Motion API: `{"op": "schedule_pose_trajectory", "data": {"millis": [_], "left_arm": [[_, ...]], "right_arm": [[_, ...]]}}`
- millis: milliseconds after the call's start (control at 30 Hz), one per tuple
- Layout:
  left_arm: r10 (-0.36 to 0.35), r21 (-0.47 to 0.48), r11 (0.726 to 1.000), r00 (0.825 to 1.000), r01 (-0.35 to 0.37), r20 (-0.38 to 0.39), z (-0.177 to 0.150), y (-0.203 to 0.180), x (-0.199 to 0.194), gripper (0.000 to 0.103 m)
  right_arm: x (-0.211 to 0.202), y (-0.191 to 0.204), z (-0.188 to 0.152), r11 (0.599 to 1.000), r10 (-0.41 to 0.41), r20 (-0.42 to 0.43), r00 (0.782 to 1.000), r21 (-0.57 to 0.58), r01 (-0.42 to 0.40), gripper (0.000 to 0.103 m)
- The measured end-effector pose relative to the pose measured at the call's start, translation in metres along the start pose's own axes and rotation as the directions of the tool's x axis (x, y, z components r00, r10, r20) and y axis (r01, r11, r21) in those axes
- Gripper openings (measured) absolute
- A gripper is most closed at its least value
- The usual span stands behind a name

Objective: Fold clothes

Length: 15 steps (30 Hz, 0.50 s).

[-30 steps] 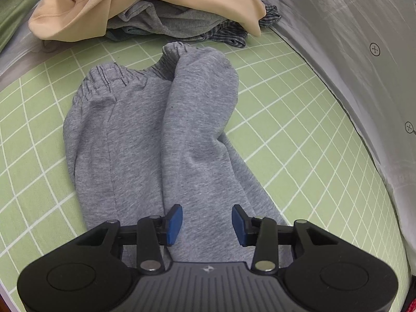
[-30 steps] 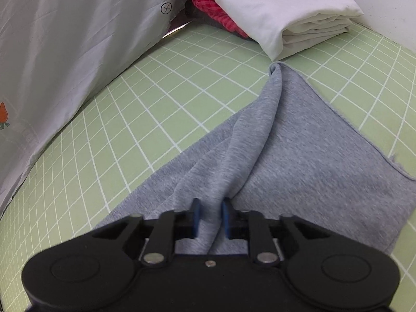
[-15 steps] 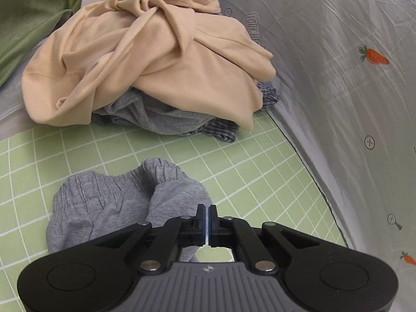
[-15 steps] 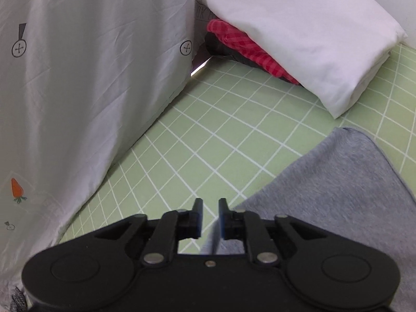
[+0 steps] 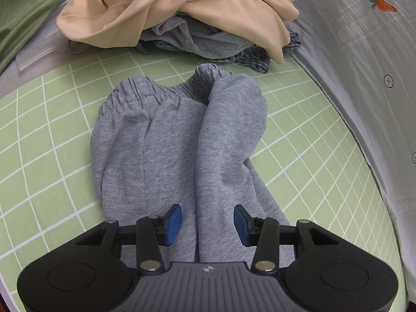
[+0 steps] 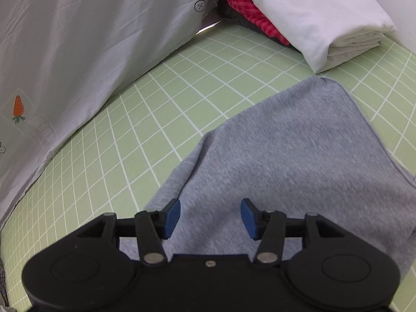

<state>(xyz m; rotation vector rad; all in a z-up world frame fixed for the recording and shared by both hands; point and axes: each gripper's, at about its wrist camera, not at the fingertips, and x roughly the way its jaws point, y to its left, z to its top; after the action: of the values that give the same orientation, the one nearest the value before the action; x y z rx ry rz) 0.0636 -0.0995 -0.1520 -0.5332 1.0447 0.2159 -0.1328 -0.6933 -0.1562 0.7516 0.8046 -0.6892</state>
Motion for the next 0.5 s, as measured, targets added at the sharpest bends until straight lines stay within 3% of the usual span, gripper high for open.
{"op": "schedule_pose_trajectory", "data": {"millis": [100,167,200,233,300,500], "left_arm": [[0.005,-0.001,1.0,1.0,-0.005,0.004,0.003,-0.002,0.001,0.043],[0.011,-0.007,1.0,1.0,-0.011,0.02,0.006,-0.003,0.0,0.026],[0.015,-0.008,1.0,1.0,-0.014,0.023,0.009,-0.003,-0.001,0.009],[0.018,-0.011,1.0,1.0,-0.017,0.026,0.011,-0.003,-0.001,0.005],[0.013,-0.021,1.0,0.999,-0.013,0.036,0.016,-0.002,-0.003,0.001],[-0.032,-0.109,0.993,0.999,0.036,0.041,0.033,0.001,-0.001,0.0]], "right_arm": [[0.004,0.009,0.001,1.0,0.021,-0.013,1.0,-0.009,-0.021,0.052],[0.008,0.014,0.003,0.999,0.034,-0.027,0.999,-0.013,-0.034,0.051],[0.01,0.016,0.003,0.999,0.038,-0.036,0.999,-0.016,-0.039,0.047],[0.012,0.019,0.004,0.999,0.042,-0.045,0.998,-0.019,-0.043,0.043],[0.016,0.023,0.006,0.998,0.05,-0.062,0.997,-0.025,-0.052,0.037],[0.024,0.033,0.011,0.997,0.071,-0.069,0.995,-0.014,-0.073,0.041]]}}
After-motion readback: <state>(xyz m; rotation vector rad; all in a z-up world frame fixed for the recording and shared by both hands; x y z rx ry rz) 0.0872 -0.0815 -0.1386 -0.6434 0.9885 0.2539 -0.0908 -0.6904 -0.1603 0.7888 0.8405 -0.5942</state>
